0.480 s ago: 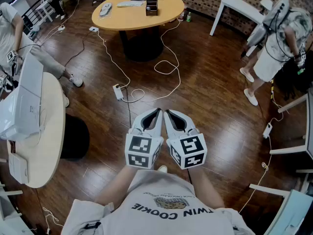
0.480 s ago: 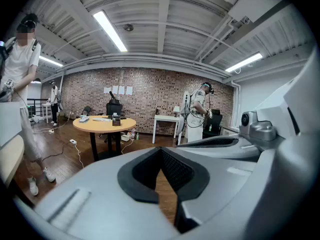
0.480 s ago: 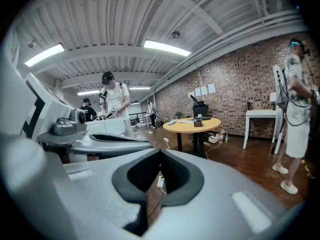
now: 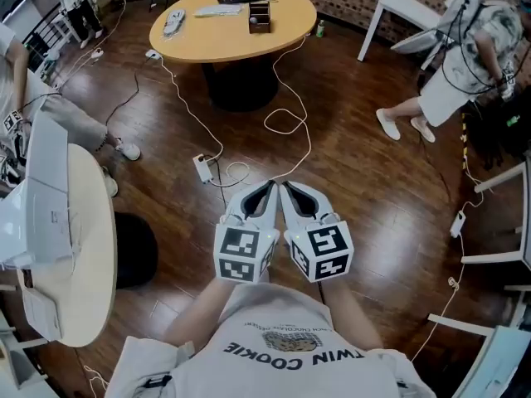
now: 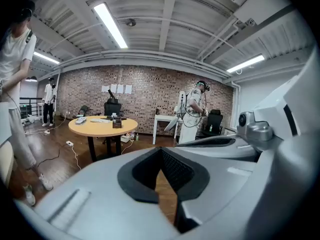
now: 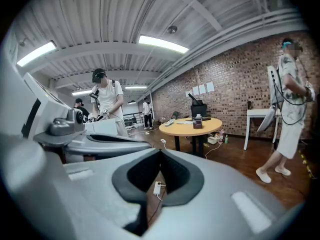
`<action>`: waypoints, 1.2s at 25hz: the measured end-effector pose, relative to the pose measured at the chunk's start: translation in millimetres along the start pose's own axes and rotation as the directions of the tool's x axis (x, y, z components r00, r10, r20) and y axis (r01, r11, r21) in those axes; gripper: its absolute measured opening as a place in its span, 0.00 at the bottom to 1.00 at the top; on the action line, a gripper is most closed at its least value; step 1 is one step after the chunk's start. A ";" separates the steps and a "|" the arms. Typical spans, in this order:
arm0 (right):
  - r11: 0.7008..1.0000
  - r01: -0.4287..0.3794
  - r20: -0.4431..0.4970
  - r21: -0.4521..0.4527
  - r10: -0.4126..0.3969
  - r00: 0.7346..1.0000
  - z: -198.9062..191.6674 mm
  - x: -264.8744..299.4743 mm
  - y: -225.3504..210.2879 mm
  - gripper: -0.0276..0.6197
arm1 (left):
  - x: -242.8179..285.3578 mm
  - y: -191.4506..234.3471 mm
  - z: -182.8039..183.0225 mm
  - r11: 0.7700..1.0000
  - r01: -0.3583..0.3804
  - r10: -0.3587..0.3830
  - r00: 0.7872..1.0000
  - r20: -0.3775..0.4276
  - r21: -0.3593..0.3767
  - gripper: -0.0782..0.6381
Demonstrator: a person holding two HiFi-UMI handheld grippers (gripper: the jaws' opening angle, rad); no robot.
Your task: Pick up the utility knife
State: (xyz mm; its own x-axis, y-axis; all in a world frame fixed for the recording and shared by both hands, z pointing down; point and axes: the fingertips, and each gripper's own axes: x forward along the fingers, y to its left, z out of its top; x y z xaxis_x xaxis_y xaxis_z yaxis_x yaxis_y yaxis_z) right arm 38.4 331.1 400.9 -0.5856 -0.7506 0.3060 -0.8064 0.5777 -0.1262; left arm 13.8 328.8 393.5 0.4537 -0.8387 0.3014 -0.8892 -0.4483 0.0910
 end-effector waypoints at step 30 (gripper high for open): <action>1.000 0.026 -0.020 -0.009 -0.026 0.999 52.0 178.9 -57.3 0.05 | 122.2 145.7 35.3 1.000 0.010 -0.010 1.000 -0.023 -0.020 0.12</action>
State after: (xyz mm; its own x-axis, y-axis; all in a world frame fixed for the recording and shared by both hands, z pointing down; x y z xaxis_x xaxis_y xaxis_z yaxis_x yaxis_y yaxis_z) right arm -24.4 147.1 413.8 -0.5625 -0.7588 0.3283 -0.8207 0.5608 -0.1099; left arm -58.3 150.1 410.0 0.4614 -0.8266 0.3223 -0.8857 -0.4505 0.1125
